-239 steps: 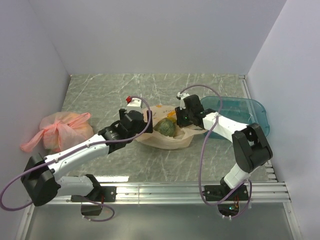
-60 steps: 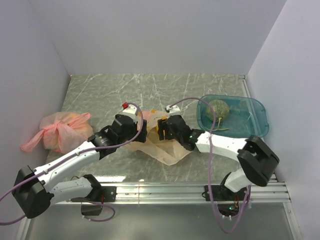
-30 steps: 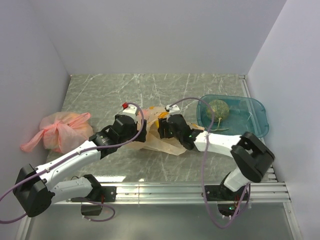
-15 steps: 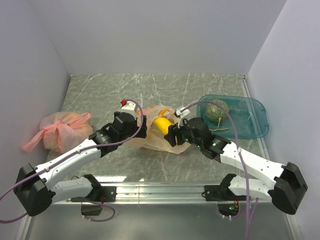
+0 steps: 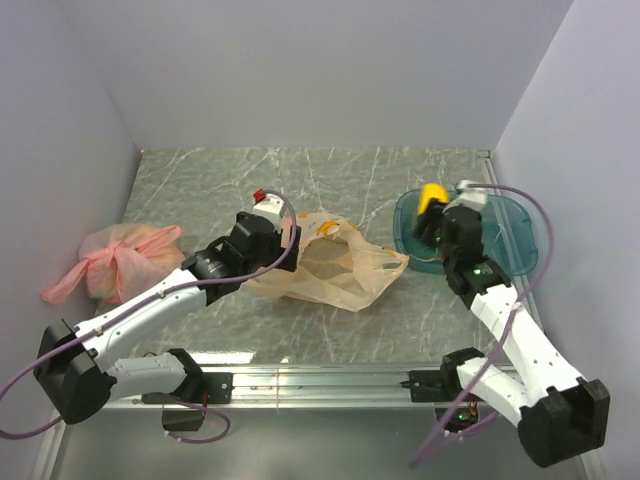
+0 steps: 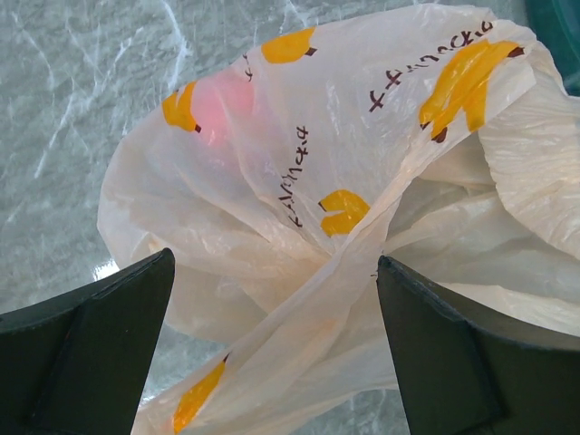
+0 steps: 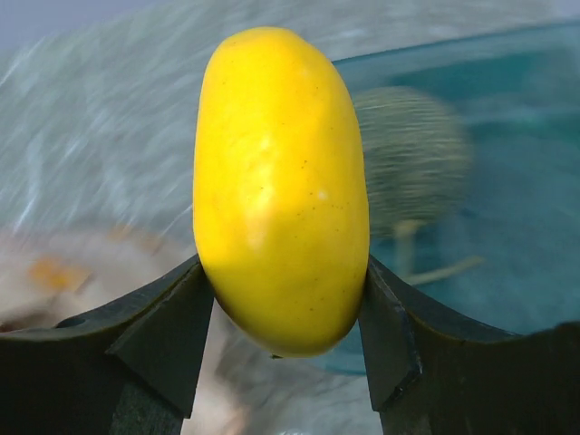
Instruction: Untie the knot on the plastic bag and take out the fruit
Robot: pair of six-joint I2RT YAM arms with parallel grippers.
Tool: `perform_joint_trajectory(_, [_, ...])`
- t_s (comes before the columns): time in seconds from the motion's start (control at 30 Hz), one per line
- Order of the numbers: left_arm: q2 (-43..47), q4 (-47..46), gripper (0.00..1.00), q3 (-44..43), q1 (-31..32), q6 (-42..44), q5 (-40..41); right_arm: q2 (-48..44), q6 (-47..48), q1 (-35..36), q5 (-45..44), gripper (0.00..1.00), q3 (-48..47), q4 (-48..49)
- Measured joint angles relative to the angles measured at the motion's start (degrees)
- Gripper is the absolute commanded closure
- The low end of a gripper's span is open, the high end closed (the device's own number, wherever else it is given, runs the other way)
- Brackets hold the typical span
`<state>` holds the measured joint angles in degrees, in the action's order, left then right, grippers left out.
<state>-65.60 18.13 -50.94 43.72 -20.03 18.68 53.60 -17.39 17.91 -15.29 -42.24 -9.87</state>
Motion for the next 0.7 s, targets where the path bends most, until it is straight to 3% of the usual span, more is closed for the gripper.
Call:
perform_joint_trajectory(0.23, [-3.4,-0.4,0.01,-0.8,0.0,4.6,-1.1,3.4,-10.4,-19.6,-5.4,1.0,0.0,0.3])
perform_joint_trajectory(0.33, [-4.8,-1.1,0.01,-0.8,0.0,5.5,-1.3,6.9,-13.3,-24.6,-5.0,0.97,0.0,1.4])
perform_joint_trajectory(0.43, [-5.6,-1.1,0.01,-0.8,0.0,5.8,-1.3,11.6,-15.2,-28.3,-3.7,0.74,0.0,2.6])
perform_joint_trajectory(0.47, [-5.8,-1.2,0.01,-0.8,0.0,5.8,-1.4,13.2,-15.7,-29.1,-3.3,0.46,0.0,3.0])
perform_joint_trajectory(0.53, [-5.9,-1.2,0.01,-0.8,0.0,5.8,-1.3,15.8,-16.4,-30.1,-2.6,0.26,0.0,3.1])
perform_joint_trajectory(0.57, [-5.9,-1.3,0.01,-0.8,0.0,5.8,-1.3,17.0,-16.8,-30.3,-2.4,0.19,-0.1,3.1])
perform_joint_trajectory(0.7, [-5.9,-1.6,0.01,-0.8,0.0,5.8,-1.3,18.7,-17.7,-30.4,-1.7,0.15,-0.1,2.3])
